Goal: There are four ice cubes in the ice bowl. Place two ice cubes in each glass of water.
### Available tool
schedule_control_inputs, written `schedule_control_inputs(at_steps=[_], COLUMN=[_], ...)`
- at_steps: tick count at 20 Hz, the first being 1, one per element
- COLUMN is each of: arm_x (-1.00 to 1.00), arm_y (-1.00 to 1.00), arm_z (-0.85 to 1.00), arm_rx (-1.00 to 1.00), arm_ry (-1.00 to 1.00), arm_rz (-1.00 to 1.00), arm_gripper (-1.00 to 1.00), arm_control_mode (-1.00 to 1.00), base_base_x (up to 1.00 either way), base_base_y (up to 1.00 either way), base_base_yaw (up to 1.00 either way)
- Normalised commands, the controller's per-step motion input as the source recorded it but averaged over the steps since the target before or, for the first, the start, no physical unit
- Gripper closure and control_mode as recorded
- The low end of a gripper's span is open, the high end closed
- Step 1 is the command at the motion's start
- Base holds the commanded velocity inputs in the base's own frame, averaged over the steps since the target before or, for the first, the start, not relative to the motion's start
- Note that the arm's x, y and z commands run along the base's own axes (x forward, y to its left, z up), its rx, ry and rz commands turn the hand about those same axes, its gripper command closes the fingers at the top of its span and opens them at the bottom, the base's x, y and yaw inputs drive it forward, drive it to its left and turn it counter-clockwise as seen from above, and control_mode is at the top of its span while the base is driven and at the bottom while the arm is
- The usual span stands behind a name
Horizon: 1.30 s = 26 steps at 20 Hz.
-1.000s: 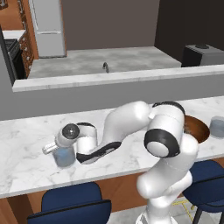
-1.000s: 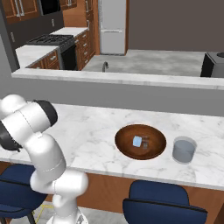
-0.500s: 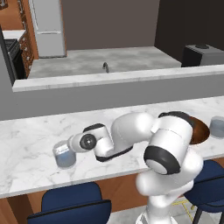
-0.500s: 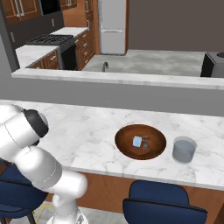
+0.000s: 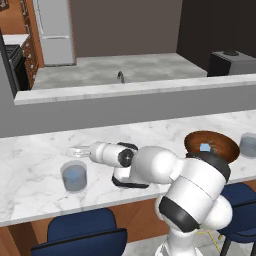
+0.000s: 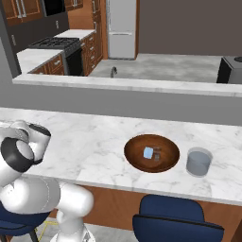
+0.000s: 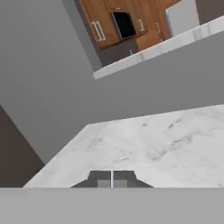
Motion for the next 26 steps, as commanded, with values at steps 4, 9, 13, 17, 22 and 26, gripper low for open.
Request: schedule_control_inputs(at_steps=[4, 9, 13, 17, 22, 26], arm_x=[-0.13, -0.07, 0.00, -0.13, -0.43, -0.48], arm_y=[-0.03, -0.36, -0.34, -0.54, -0.73, -0.78], arm_z=[1.00, 1.00, 1.00, 1.00, 1.00, 1.00], arm_rx=[0.23, 0.27, 0.22, 0.17, 0.02, 0.00], arm_ry=[0.00, 0.00, 0.00, 0.02, 0.17, 0.22], arm_rz=[-0.02, 0.00, 0.00, -0.03, -0.15, -0.22], arm_gripper=[1.00, 1.00, 1.00, 1.00, 1.00, 1.00], arm_control_mode=[-1.00, -1.00, -1.00, -1.00, -1.00, -1.00], base_base_x=[0.00, 0.00, 0.00, 0.00, 0.00, 0.00], base_base_y=[0.00, 0.00, 0.00, 0.00, 0.00, 0.00], base_base_yaw=[0.00, 0.00, 0.00, 0.00, 0.00, 0.00])
